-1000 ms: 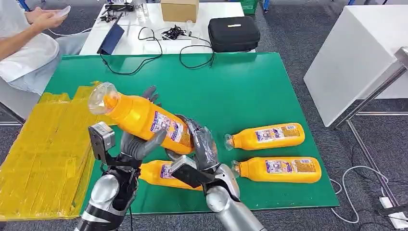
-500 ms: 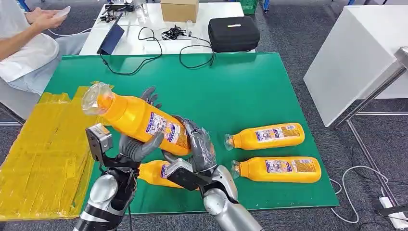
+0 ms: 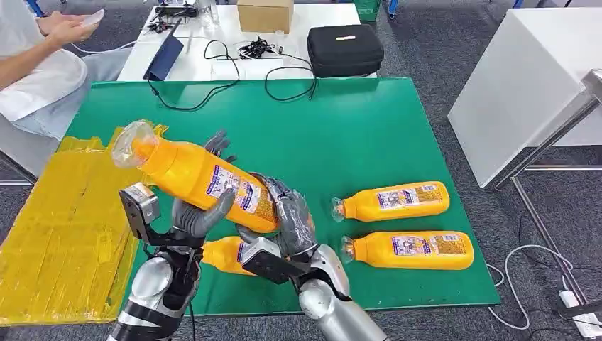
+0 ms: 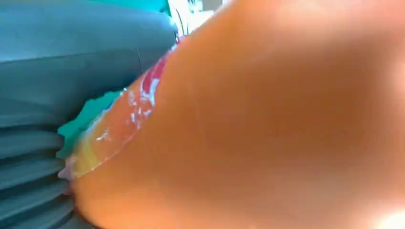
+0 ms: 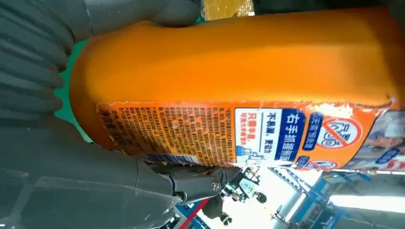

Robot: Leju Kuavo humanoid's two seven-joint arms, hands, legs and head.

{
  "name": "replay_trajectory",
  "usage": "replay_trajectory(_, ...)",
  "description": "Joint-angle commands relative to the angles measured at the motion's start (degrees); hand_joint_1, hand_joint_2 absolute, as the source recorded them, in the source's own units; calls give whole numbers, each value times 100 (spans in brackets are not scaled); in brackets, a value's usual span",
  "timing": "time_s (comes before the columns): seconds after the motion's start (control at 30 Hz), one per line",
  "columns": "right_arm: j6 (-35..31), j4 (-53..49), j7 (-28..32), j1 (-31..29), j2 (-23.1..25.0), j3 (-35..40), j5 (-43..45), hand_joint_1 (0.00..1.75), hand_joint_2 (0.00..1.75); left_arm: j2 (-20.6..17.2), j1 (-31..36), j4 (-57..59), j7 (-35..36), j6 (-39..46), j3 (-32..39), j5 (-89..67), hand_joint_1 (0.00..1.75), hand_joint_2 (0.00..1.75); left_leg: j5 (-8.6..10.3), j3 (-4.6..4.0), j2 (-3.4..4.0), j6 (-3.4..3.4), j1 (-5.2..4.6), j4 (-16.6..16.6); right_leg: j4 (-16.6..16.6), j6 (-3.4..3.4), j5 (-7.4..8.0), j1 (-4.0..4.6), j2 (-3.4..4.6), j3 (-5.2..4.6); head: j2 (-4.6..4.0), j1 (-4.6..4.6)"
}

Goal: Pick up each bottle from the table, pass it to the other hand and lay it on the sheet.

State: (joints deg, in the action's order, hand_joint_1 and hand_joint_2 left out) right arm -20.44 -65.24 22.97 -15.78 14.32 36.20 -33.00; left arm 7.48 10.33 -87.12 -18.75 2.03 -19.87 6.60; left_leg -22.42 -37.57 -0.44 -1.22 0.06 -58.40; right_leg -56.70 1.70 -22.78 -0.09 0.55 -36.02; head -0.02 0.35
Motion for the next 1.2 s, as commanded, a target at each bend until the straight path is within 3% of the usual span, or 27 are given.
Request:
replay_trajectory(0.03,-11,37,28,-39,-255,320,50,175,175,48,263,282,19,333,308,86,175,175,-15,39,-1,8,4,4,7,-2,-14,5,-9,42,0,0)
replay_trajectory(0.53,-145,-544,32,128,-360,125,173,175,175,-40,250,211,-70,620,331,-65,175,175,-11,31,-3,6,2,4,6,-1,-12,3,-10,34,0,0)
replay_trajectory(0.57,-158,-755,25,181,-384,35,312,7,175,-57,267,198,-118,807,353,-283,175,175,-17,46,-3,8,3,4,6,-2,-18,4,-12,48,0,-2)
replay_trajectory(0.6,-140,-1059,9,219,-474,-18,373,0,175,-78,322,184,-192,986,381,-512,175,175,-11,33,-5,7,2,4,5,-2,-13,3,-12,35,0,2)
replay_trajectory(0.7,134,-1926,-182,342,-690,-248,556,0,175,-207,690,245,-230,2081,668,-1910,175,175,-5,10,-9,4,0,-2,-2,-1,-8,1,-13,13,0,2)
replay_trajectory(0.83,471,-2776,-216,657,-850,-545,645,0,175,-430,1147,480,134,2858,1292,-3899,175,175,-1,6,-17,6,5,-2,-2,-2,-6,5,-25,9,0,0)
replay_trajectory(1.03,721,-3138,-194,933,-955,-759,615,0,175,-798,1444,769,602,3254,1994,-5916,175,175,-12,39,3,8,2,3,2,-2,-11,2,-7,37,0,0)
replay_trajectory(1.2,722,-3099,-191,927,-934,-762,618,0,175,-758,1451,813,591,3236,2011,-5926,175,175,-4,22,8,5,2,2,1,-1,-6,2,-9,19,0,0)
